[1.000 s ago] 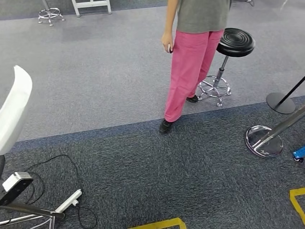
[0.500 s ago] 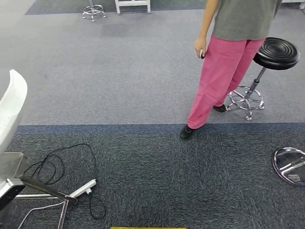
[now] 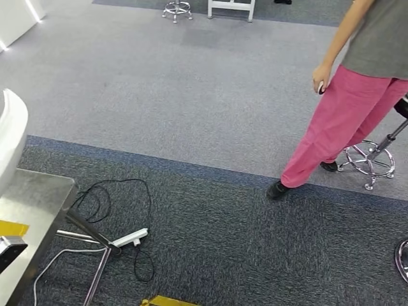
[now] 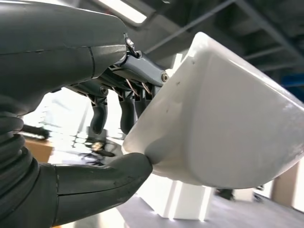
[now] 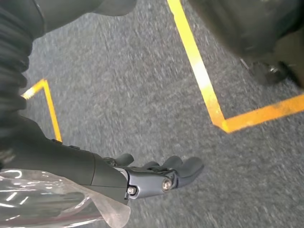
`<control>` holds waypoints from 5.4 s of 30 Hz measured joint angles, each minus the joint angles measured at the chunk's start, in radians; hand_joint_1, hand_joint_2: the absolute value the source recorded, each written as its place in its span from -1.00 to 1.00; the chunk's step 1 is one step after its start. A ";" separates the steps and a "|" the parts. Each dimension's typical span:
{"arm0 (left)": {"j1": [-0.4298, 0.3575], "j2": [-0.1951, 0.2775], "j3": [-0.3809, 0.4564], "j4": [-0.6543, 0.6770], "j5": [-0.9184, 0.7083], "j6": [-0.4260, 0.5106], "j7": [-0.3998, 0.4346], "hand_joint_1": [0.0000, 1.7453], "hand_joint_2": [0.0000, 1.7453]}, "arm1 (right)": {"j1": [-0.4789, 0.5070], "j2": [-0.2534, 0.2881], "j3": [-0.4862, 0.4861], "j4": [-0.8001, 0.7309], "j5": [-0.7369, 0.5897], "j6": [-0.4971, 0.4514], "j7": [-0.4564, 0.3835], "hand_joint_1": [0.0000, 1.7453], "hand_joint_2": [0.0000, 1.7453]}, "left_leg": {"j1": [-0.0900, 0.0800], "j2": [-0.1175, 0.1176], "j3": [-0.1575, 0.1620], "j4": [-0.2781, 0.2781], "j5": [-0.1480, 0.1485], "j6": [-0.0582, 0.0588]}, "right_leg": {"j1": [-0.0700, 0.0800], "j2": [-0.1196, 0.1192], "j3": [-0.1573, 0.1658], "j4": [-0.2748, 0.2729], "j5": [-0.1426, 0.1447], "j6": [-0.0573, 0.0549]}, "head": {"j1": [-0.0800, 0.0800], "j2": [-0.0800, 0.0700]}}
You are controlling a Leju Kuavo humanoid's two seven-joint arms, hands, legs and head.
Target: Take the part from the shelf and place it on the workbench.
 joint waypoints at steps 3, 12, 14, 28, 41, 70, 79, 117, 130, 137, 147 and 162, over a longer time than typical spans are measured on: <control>-0.006 0.001 -0.001 0.000 0.002 -0.002 -0.003 0.34 1.00 | 0.007 0.000 -0.001 0.000 0.001 -0.002 0.001 -1.00 1.00 | 0.001 -0.035 0.000 0.001 0.000 0.004 | -0.002 0.036 -0.102 0.181 -0.058 0.002 | 0.002 0.000; -0.029 0.003 -0.012 0.001 -0.003 -0.017 -0.013 0.34 1.00 | 0.019 -0.003 -0.016 -0.008 0.009 -0.015 0.000 -1.00 1.00 | 0.014 -0.142 -0.017 0.013 -0.002 -0.033 | -0.012 0.113 0.001 -0.087 0.092 -0.012 | 0.001 0.000; -0.032 0.004 -0.013 0.001 -0.004 -0.018 -0.014 0.34 1.00 | 0.019 -0.003 -0.019 -0.010 0.010 -0.016 0.000 -1.00 1.00 | 0.012 -0.099 -0.033 0.045 -0.023 -0.042 | -0.013 0.087 0.006 -0.094 0.095 -0.025 | -0.002 0.000; -0.060 0.004 -0.032 0.005 -0.008 -0.037 -0.012 0.34 1.00 | 0.025 -0.005 -0.024 -0.020 0.010 -0.025 0.001 -1.00 1.00 | -0.011 0.052 -0.007 0.011 -0.009 -0.014 | 0.011 -0.084 0.043 -0.097 0.054 -0.011 | -0.004 0.000; -0.094 0.000 -0.068 0.008 -0.013 -0.044 -0.011 0.34 1.00 | 0.035 -0.013 -0.030 -0.027 0.008 -0.032 0.003 -1.00 1.00 | 0.002 -0.117 -0.006 0.011 -0.009 -0.016 | -0.009 0.130 -0.011 -0.083 0.096 -0.009 | 0.002 0.000; -0.135 0.002 -0.105 0.021 -0.037 -0.050 0.022 0.34 1.00 | 0.036 -0.023 -0.026 -0.040 0.006 -0.045 0.007 -1.00 1.00 | 0.005 -0.103 -0.005 0.008 -0.007 -0.011 | -0.015 0.115 -0.022 -0.064 0.093 -0.001 | 0.003 0.000; -0.141 0.016 -0.110 0.028 -0.037 -0.047 0.022 0.34 1.00 | 0.037 -0.027 -0.025 -0.040 0.002 -0.044 0.002 -1.00 1.00 | 0.011 -0.016 -0.130 0.246 -0.120 -0.059 | -0.015 0.030 0.011 -0.099 0.087 -0.040 | -0.006 0.000; -0.366 0.041 -0.336 0.129 -0.072 -0.125 -0.074 0.34 1.00 | 0.016 -0.037 -0.015 -0.049 -0.038 0.048 -0.053 -1.00 1.00 | 0.008 -0.091 -0.007 0.000 -0.002 -0.035 | -0.007 0.081 -0.002 -0.086 0.083 -0.023 | 0.001 0.000; -0.568 -0.012 -0.569 0.236 -0.086 -0.232 -0.087 0.34 1.00 | -0.011 -0.036 -0.024 -0.023 -0.005 0.135 -0.053 -1.00 1.00 | 0.003 -0.086 -0.007 0.003 -0.002 -0.035 | -0.011 0.085 0.000 -0.089 0.087 -0.018 | 0.002 0.000; -0.604 -0.029 -0.620 0.267 -0.081 -0.249 -0.080 0.34 1.00 | -0.012 -0.036 -0.031 -0.017 0.001 0.143 -0.052 -1.00 1.00 | 0.003 -0.085 -0.007 0.004 -0.003 -0.034 | -0.011 0.086 -0.001 -0.090 0.087 -0.018 | 0.002 0.000; -0.658 -0.097 -0.707 0.426 -0.076 -0.344 0.033 0.34 1.00 | 0.022 -0.031 -0.074 -0.009 -0.009 0.160 -0.029 -1.00 1.00 | 0.003 -0.084 -0.007 0.004 -0.003 -0.034 | -0.011 0.086 -0.001 -0.090 0.087 -0.018 | 0.001 0.000; -0.618 -0.069 -0.597 0.595 -0.127 -0.354 0.132 0.34 1.00 | 0.052 -0.027 -0.070 -0.029 -0.064 0.077 -0.010 -1.00 1.00 | 0.004 -0.082 -0.008 0.003 -0.003 -0.034 | -0.010 0.087 0.000 -0.090 0.087 -0.018 | 0.002 0.000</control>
